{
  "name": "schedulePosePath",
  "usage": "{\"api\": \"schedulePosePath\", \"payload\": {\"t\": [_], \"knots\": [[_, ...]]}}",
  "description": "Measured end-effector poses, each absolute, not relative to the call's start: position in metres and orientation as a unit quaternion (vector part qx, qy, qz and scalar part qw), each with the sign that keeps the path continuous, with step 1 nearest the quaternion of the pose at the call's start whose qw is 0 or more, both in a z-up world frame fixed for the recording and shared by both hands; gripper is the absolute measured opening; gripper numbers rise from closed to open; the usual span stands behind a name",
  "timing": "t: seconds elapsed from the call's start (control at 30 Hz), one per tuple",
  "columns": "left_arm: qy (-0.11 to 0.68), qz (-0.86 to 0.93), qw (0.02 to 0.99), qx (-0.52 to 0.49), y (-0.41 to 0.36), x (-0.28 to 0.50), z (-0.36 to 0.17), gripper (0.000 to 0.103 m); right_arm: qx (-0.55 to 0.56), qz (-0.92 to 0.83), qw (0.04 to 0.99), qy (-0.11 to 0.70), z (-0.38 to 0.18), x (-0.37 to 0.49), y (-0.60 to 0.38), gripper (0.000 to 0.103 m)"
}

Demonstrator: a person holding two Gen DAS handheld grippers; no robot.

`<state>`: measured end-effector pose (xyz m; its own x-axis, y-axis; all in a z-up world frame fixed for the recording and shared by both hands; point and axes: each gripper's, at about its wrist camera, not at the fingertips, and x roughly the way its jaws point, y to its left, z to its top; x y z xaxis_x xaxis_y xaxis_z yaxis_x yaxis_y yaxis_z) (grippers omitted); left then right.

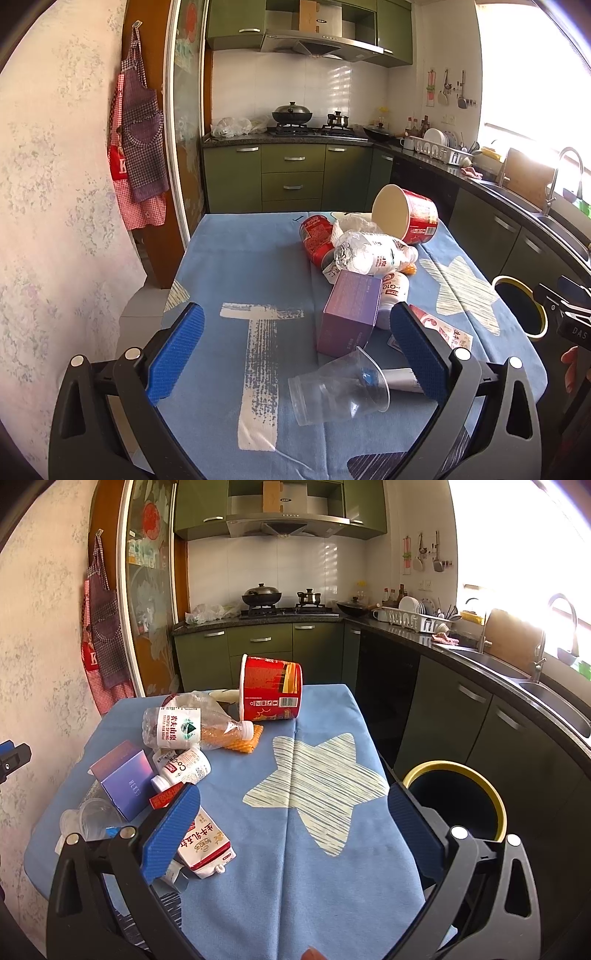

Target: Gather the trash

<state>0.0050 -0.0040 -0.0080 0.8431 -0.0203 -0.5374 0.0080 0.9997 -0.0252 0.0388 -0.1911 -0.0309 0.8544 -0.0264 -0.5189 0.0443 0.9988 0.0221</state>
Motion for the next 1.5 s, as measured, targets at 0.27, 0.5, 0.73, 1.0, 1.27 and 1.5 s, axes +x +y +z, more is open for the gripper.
{"api": "schedulePosePath", "payload": {"t": [0.27,0.5,0.73,1.0,1.27,1.5], "knots": [[0.282,-0.010,0.959,-0.010,-0.004,0.005,-0.007,0.099,0.016,-0.019,0.962,0.270,-0.033,0.040,-0.191,0.097],[0.283,-0.011,0.959,-0.010,-0.004,0.004,-0.007,0.099,0.017,-0.019,0.962,0.271,-0.033,0.040,-0.191,0.097],[0.284,-0.011,0.959,-0.010,-0.004,0.005,-0.008,0.099,0.017,-0.019,0.962,0.271,-0.034,0.040,-0.191,0.097],[0.287,-0.013,0.958,-0.009,-0.005,0.006,-0.010,0.099,0.017,-0.019,0.962,0.271,-0.033,0.041,-0.191,0.097],[0.287,-0.013,0.958,-0.009,-0.005,0.006,-0.010,0.099,0.017,-0.018,0.962,0.272,-0.037,0.041,-0.192,0.097],[0.288,-0.013,0.958,-0.008,-0.005,0.008,-0.011,0.099,0.017,-0.018,0.962,0.273,-0.041,0.041,-0.192,0.097]]}}
